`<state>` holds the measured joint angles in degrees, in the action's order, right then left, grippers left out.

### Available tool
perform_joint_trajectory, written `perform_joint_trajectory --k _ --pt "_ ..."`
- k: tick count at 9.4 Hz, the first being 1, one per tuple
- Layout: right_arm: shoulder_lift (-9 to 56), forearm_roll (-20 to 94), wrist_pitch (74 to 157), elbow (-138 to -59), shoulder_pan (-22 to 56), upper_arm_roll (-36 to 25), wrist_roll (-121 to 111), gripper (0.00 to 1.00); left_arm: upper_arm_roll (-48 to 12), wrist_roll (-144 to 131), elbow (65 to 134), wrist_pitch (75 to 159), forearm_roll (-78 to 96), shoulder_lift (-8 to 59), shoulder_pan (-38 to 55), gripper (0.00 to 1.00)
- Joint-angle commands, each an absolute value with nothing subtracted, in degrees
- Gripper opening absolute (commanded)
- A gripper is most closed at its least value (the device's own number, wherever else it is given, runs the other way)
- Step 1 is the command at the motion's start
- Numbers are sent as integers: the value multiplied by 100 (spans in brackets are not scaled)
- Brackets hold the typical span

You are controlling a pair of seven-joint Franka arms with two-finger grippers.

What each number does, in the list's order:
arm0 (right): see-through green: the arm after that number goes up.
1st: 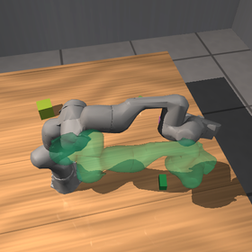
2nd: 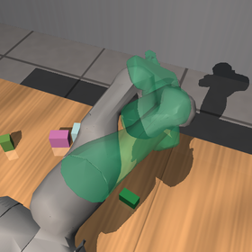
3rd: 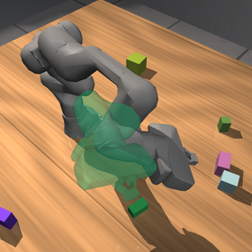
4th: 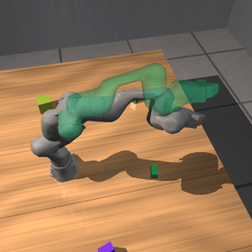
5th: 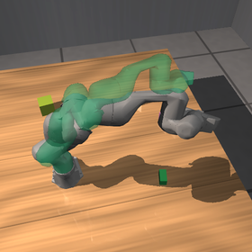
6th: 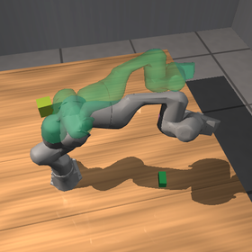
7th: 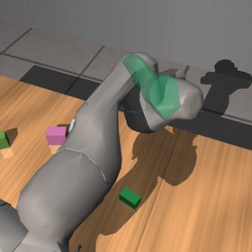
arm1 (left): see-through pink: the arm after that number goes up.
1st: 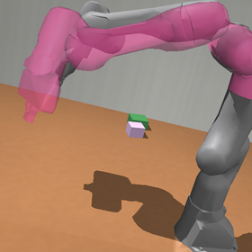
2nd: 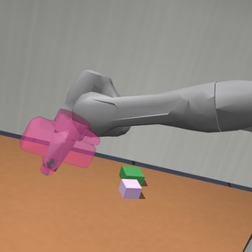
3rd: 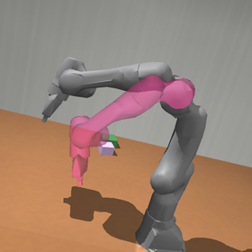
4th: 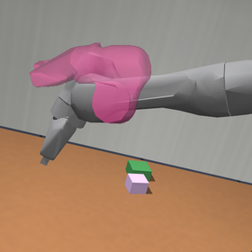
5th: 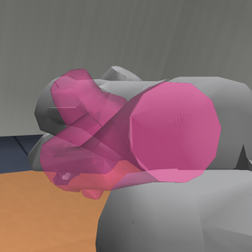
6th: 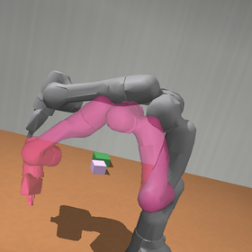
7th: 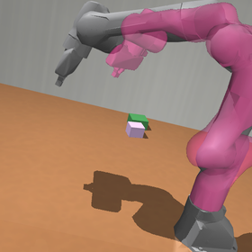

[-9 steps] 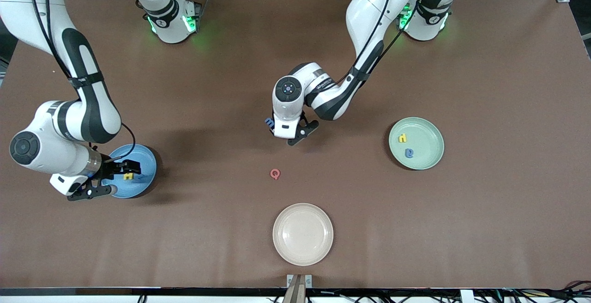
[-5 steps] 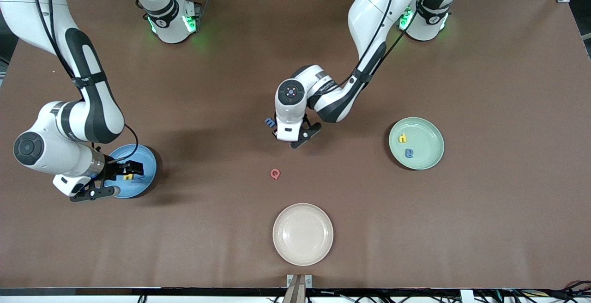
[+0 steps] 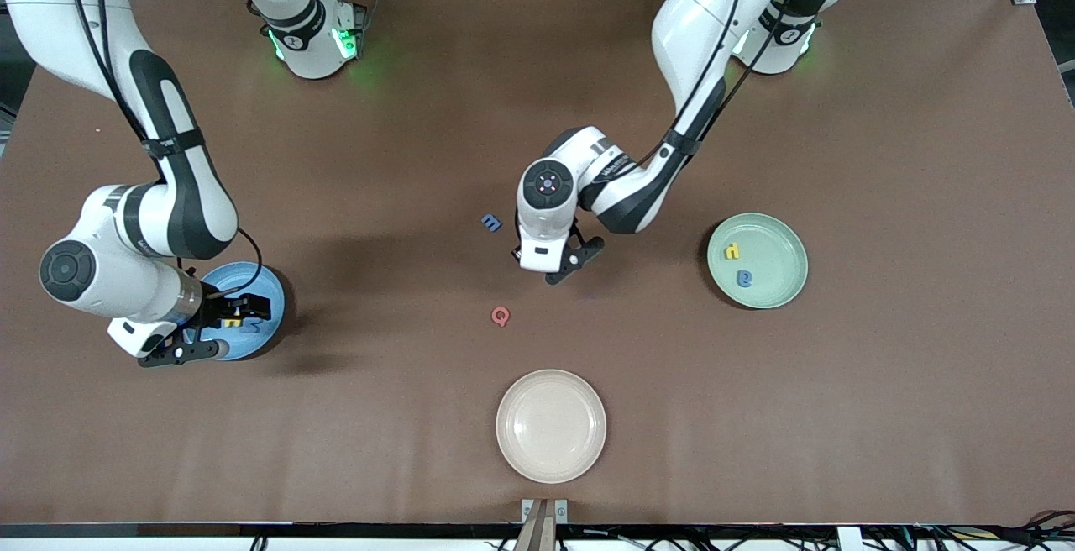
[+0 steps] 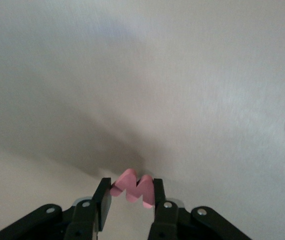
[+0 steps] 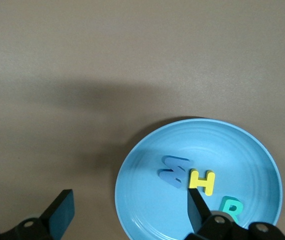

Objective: Sort uppercase to blue plate, lowercase to green plate
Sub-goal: 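Release the pink m on the green plate while the right gripper returns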

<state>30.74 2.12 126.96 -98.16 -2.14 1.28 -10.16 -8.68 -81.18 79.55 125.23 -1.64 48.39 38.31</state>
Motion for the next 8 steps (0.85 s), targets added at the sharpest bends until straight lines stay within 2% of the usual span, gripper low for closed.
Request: perform_joint_trajectory --k 1,4,8 --pt "3207 97 12482 -9389 -97 123 -721 100 -861 -7570 8252 12340 -35 4492 3622 5" --pt "3593 97 12094 -8650 209 132 -161 100 -853 -6359 8690 11901 -44 3922 2982 5" --pt "4191 97 12173 -8044 1088 132 1000 100 -800 -4346 10183 11892 -184 2806 1813 4"
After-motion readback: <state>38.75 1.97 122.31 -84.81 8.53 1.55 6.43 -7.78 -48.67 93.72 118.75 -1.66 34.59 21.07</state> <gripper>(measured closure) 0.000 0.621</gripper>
